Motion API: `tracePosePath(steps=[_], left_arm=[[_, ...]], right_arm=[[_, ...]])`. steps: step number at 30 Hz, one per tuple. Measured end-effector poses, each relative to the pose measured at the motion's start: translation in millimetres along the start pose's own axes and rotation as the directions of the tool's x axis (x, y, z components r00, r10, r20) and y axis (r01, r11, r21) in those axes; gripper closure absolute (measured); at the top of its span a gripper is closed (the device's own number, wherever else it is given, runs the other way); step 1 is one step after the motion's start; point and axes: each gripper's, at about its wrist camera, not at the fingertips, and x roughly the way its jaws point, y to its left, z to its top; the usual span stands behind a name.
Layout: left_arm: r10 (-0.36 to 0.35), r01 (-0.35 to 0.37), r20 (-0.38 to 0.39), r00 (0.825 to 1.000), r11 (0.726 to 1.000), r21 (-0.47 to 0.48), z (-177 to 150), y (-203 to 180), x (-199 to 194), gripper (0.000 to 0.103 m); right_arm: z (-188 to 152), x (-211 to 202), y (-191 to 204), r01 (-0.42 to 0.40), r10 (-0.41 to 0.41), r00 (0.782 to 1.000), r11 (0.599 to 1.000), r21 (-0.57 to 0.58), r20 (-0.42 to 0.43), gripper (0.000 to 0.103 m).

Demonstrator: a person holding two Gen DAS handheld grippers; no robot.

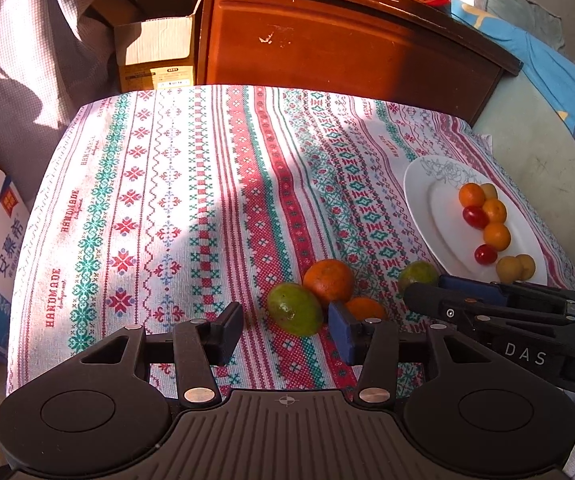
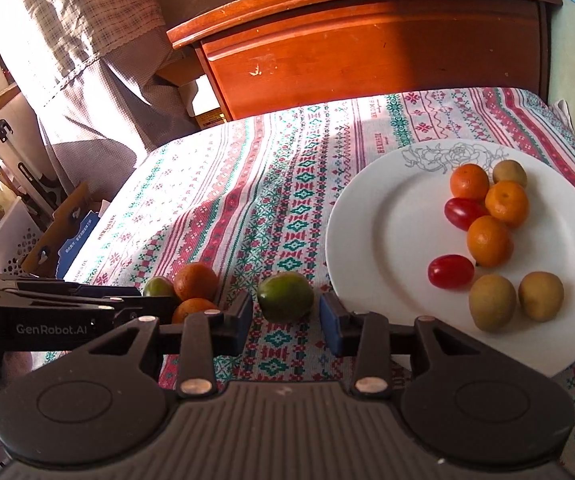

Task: Organize fruits
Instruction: 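Move both tools back to the remaining fruits on the cloth, then grasp a green lime with the left tool while the right tool grasps another lime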

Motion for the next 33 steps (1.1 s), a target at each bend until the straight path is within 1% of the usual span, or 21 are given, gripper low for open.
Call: tracePosePath(steps=[14,15,18,20,21,22,26,33], left_arm=[[0.047,-0.048,0.021,0.999,0.998,0.039,-2,-4,6,0.061],[0.052,-0.053,0.024,0.998,0.998,0.043,-2,-4,7,0.062],[0.064,-0.065,0.031,0.998,0.997,0.046,-3,-5,6,0.069],[0.063,-0.064,0.033,0.997,0.997,0.045,-3,-5,5,0.070],[0.066,-0.068,0.035,0.997,0.997,0.047,-4,-5,5,0.075],[0.070,-0.072,0.038,0.997,0.996,0.048,-4,-5,4,0.076],[0.063,-0.065,0.045,0.997,0.997,0.052,-6,-6,2,0.076],[0.064,-0.066,0.066,0.996,0.997,0.027,-3,-5,-5,0.076]], right_arm=[[-1,3,1,0.003,-0.003,1.000,1.000,-0.004,0.009,0.064],[-1,4,1,0.003,-0.003,1.000,1.000,-0.004,0.009,0.065],[-1,4,0,0.002,-0.002,1.000,1.000,0.000,0.010,0.070],[-1,4,0,0.001,-0.001,1.000,1.000,0.002,0.010,0.070],[-1,3,0,0.002,-0.002,1.000,1.000,0.003,0.011,0.070],[-1,3,0,0.003,-0.003,1.000,1.000,0.004,0.011,0.070],[0,1,0,-0.001,0.000,1.000,1.000,0.012,0.010,0.070],[2,-3,1,-0.014,0.014,1.000,1.000,0.016,0.016,0.070]])
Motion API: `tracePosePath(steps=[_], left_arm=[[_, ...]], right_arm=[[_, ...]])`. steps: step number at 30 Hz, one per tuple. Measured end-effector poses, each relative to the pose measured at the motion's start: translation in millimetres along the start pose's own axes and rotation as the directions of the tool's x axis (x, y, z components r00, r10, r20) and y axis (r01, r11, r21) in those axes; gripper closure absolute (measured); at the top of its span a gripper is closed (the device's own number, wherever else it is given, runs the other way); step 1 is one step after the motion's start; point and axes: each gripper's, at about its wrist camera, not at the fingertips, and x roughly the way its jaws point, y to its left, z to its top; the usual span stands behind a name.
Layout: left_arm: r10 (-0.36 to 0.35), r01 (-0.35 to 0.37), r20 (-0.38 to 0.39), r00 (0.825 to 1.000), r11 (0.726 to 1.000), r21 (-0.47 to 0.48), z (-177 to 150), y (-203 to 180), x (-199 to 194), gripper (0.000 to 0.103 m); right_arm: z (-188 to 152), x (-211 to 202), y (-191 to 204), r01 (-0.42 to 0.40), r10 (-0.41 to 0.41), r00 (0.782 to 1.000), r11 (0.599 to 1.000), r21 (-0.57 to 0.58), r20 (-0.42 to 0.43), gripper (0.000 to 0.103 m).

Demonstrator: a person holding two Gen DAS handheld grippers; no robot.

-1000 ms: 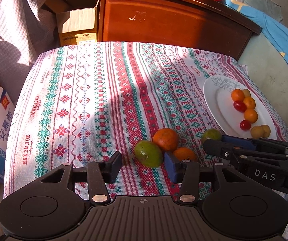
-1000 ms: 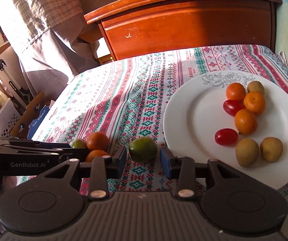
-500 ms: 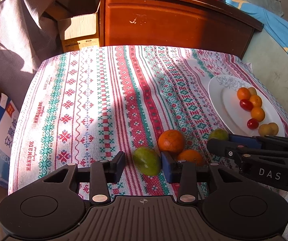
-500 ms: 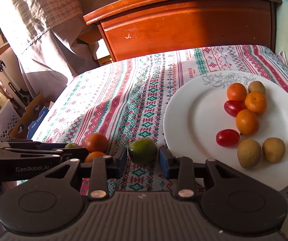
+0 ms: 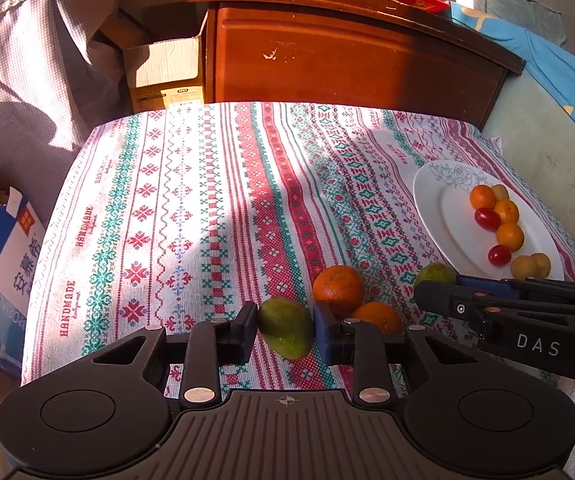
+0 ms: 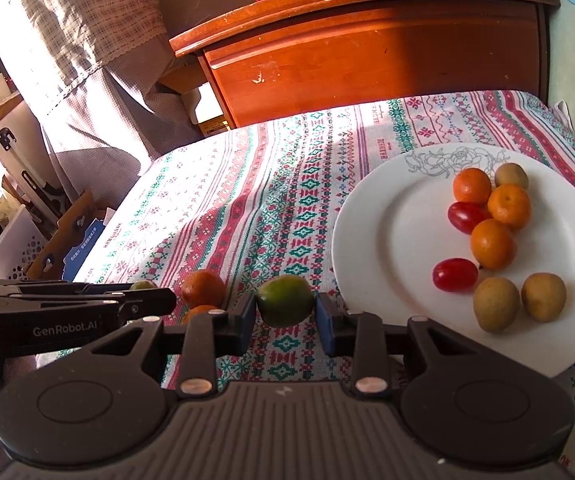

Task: Organize fruits
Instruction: 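Grasp a green lime with the left tool while the right tool grasps another lime, then carry the lime onto the plate with the left tool while the right tool releases its lime there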

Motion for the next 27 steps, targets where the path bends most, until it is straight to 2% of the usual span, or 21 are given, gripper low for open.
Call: tracePosePath(steps=[15,21,27], left_arm=[[-0.001,0.002,0.038,0.999,0.999,-0.038,13,-7,-8,0.076],[-0.001,0.003,0.050,0.999,0.999,-0.040,18,-14,-9,0.076],[-0.017,0.019,0.094,0.995,1.000,-0.021,30,-29,-16,0.076]], right_arm=[[6,-10,-3,0.011,-0.011,1.000,1.000,0.023,0.020,0.070],[17,-26,-9,0.012,-0.015,0.997,0.999,0.044,0.072,0.070],[29,-44,-22,0.033,-0.044,0.990,0.996,0.083,0.132,0.070]])
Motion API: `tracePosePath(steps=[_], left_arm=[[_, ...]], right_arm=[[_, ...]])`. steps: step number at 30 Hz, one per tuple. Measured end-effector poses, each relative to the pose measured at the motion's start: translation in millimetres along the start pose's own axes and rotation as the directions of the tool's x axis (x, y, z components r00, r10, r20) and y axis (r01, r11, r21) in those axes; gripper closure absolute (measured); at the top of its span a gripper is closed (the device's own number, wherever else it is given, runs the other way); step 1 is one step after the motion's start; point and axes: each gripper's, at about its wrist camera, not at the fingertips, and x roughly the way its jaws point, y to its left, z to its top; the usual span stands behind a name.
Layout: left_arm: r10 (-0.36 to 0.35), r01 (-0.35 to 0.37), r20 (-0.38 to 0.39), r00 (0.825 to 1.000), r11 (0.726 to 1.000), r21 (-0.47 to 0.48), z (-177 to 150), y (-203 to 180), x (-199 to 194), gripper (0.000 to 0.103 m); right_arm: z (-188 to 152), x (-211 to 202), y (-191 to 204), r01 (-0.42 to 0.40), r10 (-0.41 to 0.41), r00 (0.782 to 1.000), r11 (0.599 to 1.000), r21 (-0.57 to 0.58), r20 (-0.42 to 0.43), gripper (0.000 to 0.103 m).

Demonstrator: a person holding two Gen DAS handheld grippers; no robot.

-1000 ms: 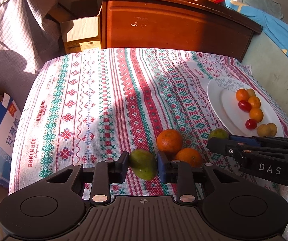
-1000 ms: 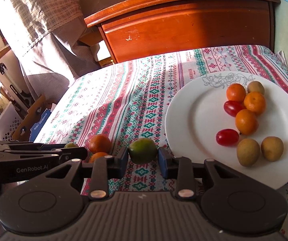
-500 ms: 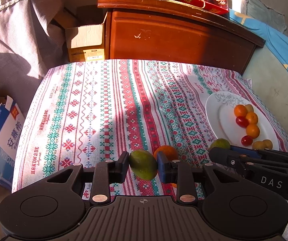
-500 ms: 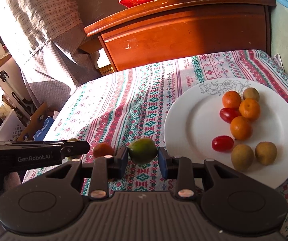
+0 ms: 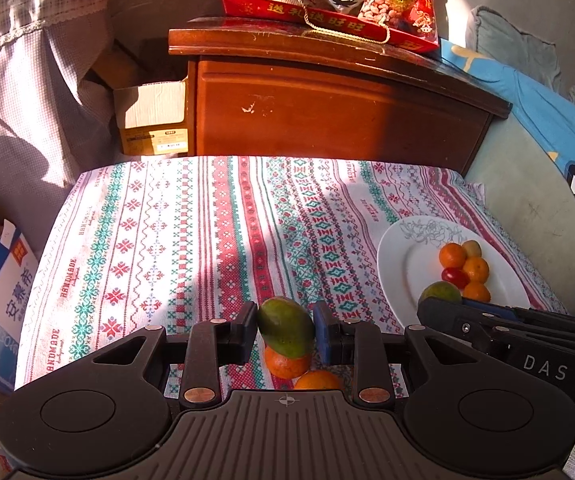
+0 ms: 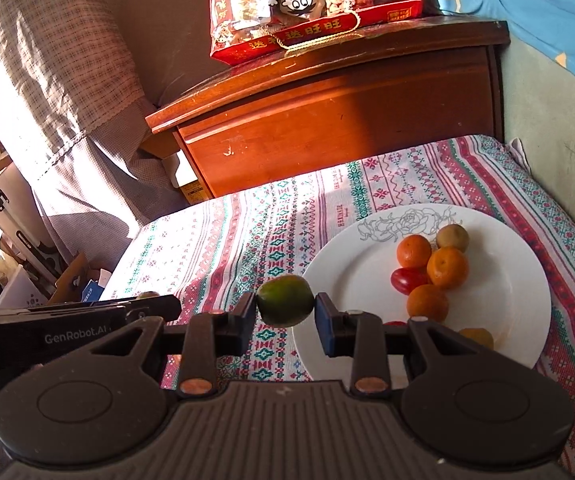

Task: Organize fruits
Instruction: 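Carry the lime onto the plate with the left tool while the right tool releases its lime there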

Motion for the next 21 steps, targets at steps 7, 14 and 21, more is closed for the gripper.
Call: tracePosePath(steps=[7,14,21], left_arm=[[-0.036,0.033,0.059,0.998,0.998,0.045,14,-25,-7,0.076],[-0.081,0.076,0.076,0.994,0.995,0.070,21,-46,-5,0.076],[-0.102,0.097,0.065,0.993,0.992,0.076,25,-59,8,0.076]], right_arm=[[18,-22,-25,0.064,-0.070,0.994,0.995,0.072,0.080,0.070],[24,-36,-50,0.133,-0.149,0.983,0.980,0.149,0.102,0.070],[19,-38,-69,0.182,-0.202,0.977,0.957,0.225,0.069,0.070]])
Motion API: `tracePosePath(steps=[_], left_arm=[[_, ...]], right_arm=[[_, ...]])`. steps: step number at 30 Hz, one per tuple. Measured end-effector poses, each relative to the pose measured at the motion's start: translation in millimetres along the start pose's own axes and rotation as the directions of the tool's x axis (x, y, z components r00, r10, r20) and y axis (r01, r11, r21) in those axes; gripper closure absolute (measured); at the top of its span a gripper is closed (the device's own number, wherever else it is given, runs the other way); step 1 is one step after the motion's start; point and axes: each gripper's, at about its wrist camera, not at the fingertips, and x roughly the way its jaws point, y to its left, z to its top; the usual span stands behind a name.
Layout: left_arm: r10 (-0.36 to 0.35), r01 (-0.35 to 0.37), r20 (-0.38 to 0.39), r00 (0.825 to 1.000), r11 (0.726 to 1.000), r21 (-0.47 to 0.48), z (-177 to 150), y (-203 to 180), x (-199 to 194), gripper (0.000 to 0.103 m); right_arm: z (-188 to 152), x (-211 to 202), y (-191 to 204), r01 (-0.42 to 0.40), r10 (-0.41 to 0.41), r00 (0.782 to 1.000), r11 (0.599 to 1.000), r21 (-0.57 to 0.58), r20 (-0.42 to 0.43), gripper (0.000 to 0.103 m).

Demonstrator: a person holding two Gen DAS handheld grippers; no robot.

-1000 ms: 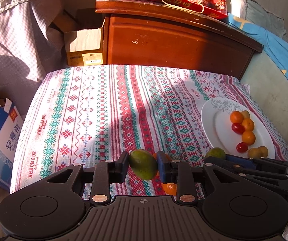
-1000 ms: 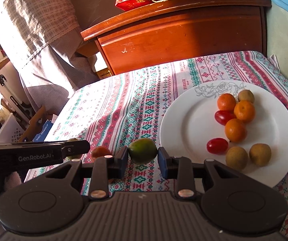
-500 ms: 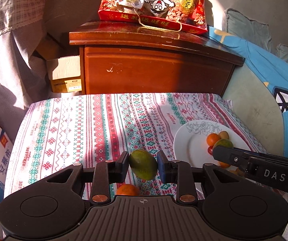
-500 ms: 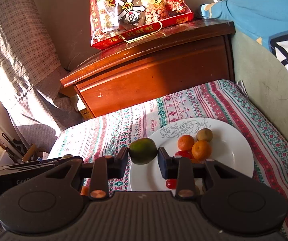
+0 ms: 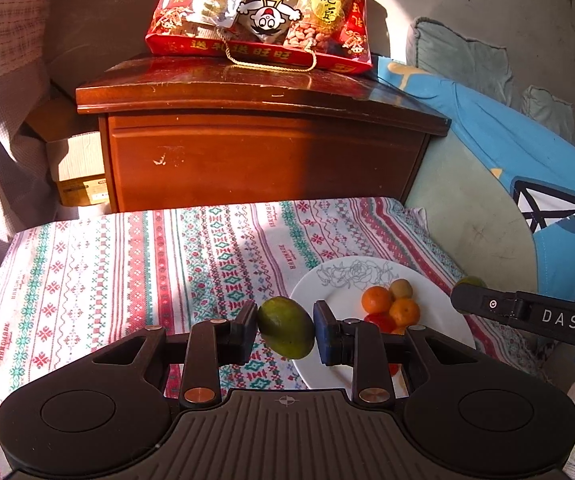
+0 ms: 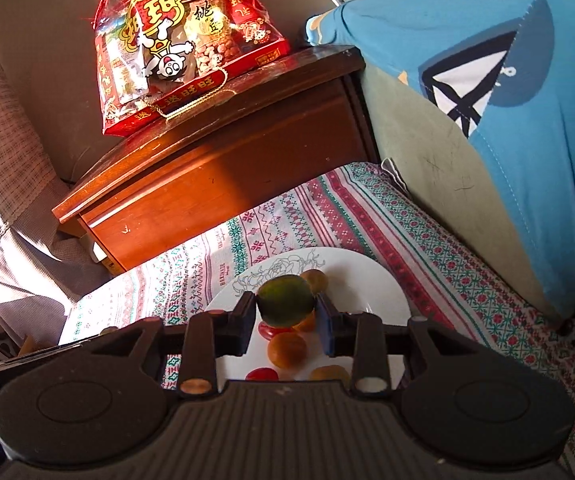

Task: Organize fruits
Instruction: 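Carry the lime onto the plate with the left tool while the right tool releases its lime there, then move both tools back to the last two mandarins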

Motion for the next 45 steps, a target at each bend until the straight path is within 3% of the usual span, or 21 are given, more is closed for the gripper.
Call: tracePosePath(steps=[11,24,37,45], left_arm=[[-0.043,0.043,-0.071,0.997,0.999,-0.007,-6,-17,39,0.076],[-0.062,0.063,-0.100,0.993,0.998,0.014,-15,-31,63,0.074],[-0.040,0.039,-0.038,0.998,0.999,-0.024,11,-18,25,0.057],[0.018,-0.020,-0.050,0.999,0.999,-0.039,16,5,1,0.057]], right_arm=[[-12,16,-31,0.076,-0.065,0.995,0.985,0.155,-0.073,0.070],[-16,22,-37,0.084,-0.067,0.994,0.974,0.210,-0.089,0.068],[-14,12,-10,0.017,-0.013,0.998,0.998,0.067,-0.059,0.067],[-20,8,13,-0.010,0.007,0.998,0.998,-0.058,-0.059,0.061]])
